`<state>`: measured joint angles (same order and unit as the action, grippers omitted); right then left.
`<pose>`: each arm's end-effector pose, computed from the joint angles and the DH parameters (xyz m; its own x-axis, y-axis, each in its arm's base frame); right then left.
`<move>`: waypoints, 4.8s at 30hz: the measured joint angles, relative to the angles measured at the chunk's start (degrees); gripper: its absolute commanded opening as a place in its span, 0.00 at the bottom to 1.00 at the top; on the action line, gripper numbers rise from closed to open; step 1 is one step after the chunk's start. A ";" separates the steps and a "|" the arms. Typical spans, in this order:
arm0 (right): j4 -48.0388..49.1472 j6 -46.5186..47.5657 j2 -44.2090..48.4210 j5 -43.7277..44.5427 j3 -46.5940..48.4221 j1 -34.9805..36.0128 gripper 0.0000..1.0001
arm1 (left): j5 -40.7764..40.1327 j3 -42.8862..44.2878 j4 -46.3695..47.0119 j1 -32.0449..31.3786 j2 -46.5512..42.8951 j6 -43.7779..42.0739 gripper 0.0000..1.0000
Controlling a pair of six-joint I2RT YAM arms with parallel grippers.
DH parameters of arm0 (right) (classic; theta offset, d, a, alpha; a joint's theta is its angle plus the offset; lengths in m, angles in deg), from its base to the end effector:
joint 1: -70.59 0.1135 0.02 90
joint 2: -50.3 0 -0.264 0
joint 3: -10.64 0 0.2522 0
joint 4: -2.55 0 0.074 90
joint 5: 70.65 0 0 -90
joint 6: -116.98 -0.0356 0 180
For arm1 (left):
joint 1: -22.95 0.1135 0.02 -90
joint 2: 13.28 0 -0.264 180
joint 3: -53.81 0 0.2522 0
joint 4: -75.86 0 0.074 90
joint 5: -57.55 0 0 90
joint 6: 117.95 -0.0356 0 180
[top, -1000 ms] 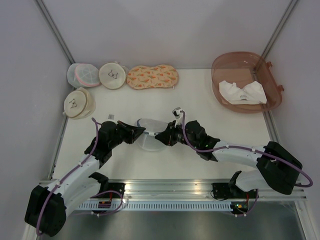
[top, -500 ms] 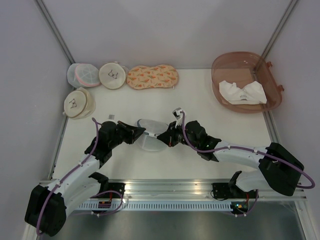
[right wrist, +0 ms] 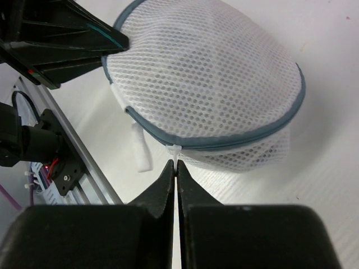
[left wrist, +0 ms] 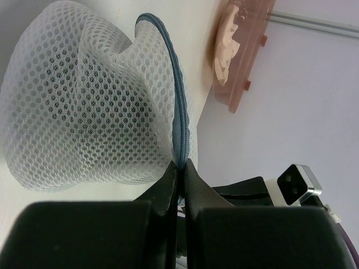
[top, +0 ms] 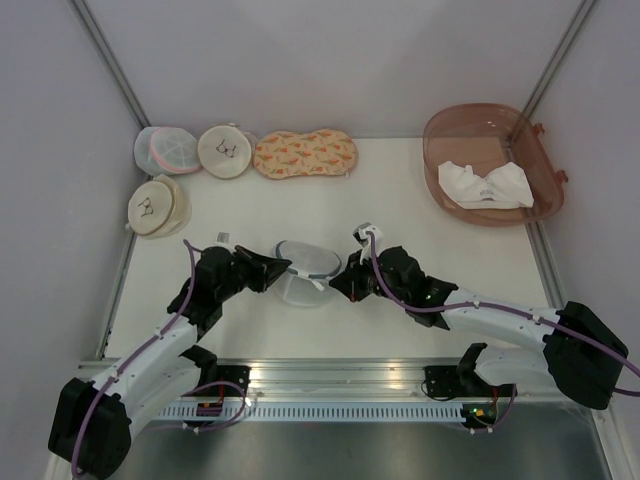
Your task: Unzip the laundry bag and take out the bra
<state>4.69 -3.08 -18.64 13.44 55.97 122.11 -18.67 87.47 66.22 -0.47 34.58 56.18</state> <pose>0.1577 0.2043 0.2188 -0.6170 0.0245 -0.7866 -0.6115 0.6143 0.4988 0.1679 -0.0820 0.2035 -0.6208 -0.7840 0.0022 -0.3090 0.2421 -0.9197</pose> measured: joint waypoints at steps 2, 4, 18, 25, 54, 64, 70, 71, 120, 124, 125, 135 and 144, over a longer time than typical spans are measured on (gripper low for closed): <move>-1.29 0.37 0.35 0.94 -0.15 0.00 0.00 | 0.09 -0.50 -0.39 0.31 -0.68 -0.02 0.02; -2.34 0.63 0.33 1.92 -0.17 0.00 0.00 | 0.26 -0.74 -1.09 0.57 -1.11 -0.04 0.02; -16.17 2.49 -5.57 19.78 4.63 0.02 0.00 | 15.74 1.36 3.15 4.81 10.16 -13.44 0.02; -21.40 3.89 -7.39 26.23 7.87 0.00 0.00 | 26.47 8.63 4.35 5.14 19.63 -25.11 0.02; -25.57 4.31 0.76 18.14 9.53 1.97 0.01 | 10.56 10.99 -8.72 2.49 7.65 -32.72 0.86; -10.01 2.16 -7.37 1.36 8.85 6.14 0.00 | 13.33 6.47 -11.93 -0.26 6.12 -25.49 0.85; -8.66 1.86 -8.98 -0.11 8.85 6.82 0.01 | 13.00 6.47 -7.34 -1.38 6.21 -21.29 0.79; -8.55 1.86 -8.98 -0.11 8.85 6.82 0.00 | 13.03 6.47 -6.25 -1.66 6.84 -20.72 0.78; -33.86 4.00 -19.96 36.94 21.77 -4.59 0.00 | 17.90 18.60 -3.98 -0.26 26.49 -35.98 0.02; -33.33 6.03 -24.39 40.57 25.38 -7.10 0.00 | 22.18 21.09 -4.42 0.00 29.44 -39.28 0.02; -33.18 6.49 -25.55 41.51 26.38 -7.65 0.00 | 23.47 22.01 -4.72 0.04 30.56 -40.24 0.02; -32.50 9.97 -26.43 45.27 32.24 -9.55 0.01 | 30.14 31.71 -8.28 0.11 41.05 -46.47 0.40; -31.91 9.51 -12.57 38.91 22.12 -9.75 0.00 | 6.12 33.20 -16.24 0.55 40.54 -48.24 0.82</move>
<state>-27.22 6.43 -31.21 52.35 78.09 112.37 -12.55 120.67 49.98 0.07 75.12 7.95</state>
